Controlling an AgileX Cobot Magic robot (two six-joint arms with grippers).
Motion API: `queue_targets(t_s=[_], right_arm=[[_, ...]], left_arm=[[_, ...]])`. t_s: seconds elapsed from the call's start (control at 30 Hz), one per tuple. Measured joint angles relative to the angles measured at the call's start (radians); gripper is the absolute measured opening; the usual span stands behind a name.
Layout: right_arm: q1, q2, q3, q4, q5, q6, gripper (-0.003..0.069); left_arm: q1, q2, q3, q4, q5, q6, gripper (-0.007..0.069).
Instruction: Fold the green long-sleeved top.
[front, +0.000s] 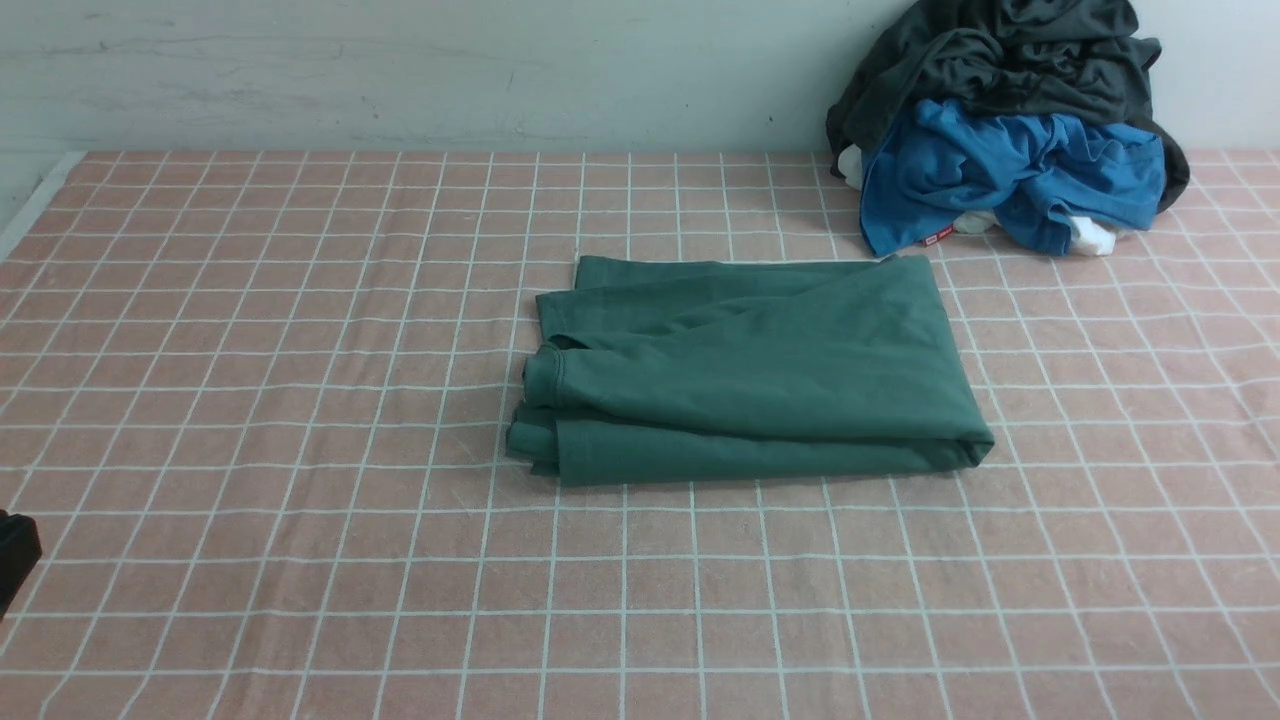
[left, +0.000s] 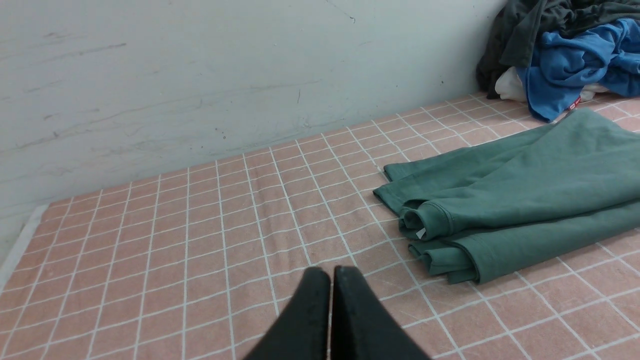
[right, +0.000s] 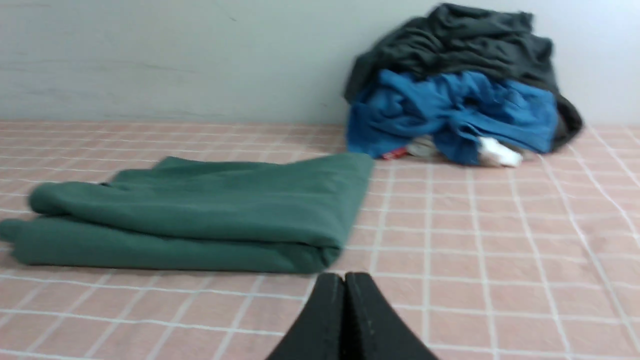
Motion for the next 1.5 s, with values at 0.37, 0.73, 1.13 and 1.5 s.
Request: queue_targets(t_s=[0.37, 0.73, 1.13, 1.5], right_arm=[[-0.062, -0.001, -0.001, -0.002, 0.09, -0.004, -0.0014], [-0.062, -0.001, -0.001, -0.002, 0.09, -0.004, -0.0014], [-0.062, -0.001, -0.001, -0.003, 0.09, -0.004, -0.0014], [-0.062, -0.001, -0.001, -0.004, 0.091, -0.004, -0.0014]], left_arm=[[0.0, 0.0, 0.0, 0.0, 0.0, 0.0, -0.0008], [0.0, 0.0, 0.0, 0.0, 0.0, 0.0, -0.0008], [0.0, -0.21, 0.104, 0.006, -0.001, 0.0, -0.0008], [0.112, -0.212, 0.342, 0.059, -0.054, -0.213, -0.0008]])
